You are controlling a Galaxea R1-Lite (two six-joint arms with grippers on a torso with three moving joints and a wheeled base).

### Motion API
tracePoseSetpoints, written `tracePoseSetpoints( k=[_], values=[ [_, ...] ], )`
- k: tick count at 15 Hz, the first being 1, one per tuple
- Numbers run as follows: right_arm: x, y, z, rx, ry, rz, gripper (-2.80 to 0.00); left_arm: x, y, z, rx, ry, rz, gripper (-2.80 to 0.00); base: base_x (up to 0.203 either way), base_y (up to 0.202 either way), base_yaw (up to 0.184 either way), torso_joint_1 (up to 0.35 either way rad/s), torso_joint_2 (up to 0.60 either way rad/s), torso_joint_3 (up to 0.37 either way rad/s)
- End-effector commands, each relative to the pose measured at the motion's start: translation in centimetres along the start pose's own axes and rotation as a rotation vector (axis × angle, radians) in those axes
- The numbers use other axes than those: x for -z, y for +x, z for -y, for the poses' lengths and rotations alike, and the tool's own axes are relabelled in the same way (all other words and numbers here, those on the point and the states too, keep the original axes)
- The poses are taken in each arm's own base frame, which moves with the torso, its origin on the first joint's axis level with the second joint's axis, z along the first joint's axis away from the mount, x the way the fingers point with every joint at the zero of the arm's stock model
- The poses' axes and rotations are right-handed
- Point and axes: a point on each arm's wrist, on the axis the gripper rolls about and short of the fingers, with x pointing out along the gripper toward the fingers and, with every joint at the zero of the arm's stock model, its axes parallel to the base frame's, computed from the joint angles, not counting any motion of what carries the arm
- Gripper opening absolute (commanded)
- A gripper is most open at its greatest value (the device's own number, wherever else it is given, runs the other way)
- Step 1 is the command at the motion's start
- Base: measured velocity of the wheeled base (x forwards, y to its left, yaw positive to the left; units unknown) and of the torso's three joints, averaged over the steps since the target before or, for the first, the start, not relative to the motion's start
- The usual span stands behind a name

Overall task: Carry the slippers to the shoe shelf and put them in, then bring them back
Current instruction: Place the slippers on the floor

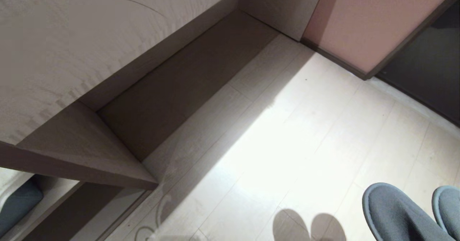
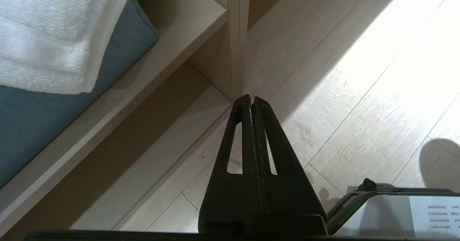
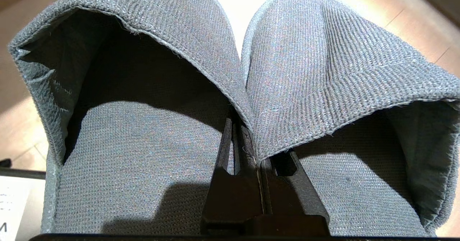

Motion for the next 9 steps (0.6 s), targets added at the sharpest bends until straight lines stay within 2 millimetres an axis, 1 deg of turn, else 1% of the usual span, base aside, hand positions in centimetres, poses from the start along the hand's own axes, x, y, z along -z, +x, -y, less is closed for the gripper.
tracePoseSetpoints(
  k=[1, 9],
  values=[
    [-0.01, 0.01, 0.00, -0.001, -0.002, -0.001, -2.80, 0.00, 0.01, 0.00, -0.001, -0.001, 0.000, -2.80, 0.000, 0.000, 0.000, 0.001, 0.01, -0.198],
    [-0.02, 0.01, 0.00, 0.000, -0.002, 0.000, -2.80, 0.00, 0.01, 0.00, -0.001, -0.001, 0.000, -2.80, 0.000, 0.000, 0.000, 0.003, 0.00, -0.195]
  ],
)
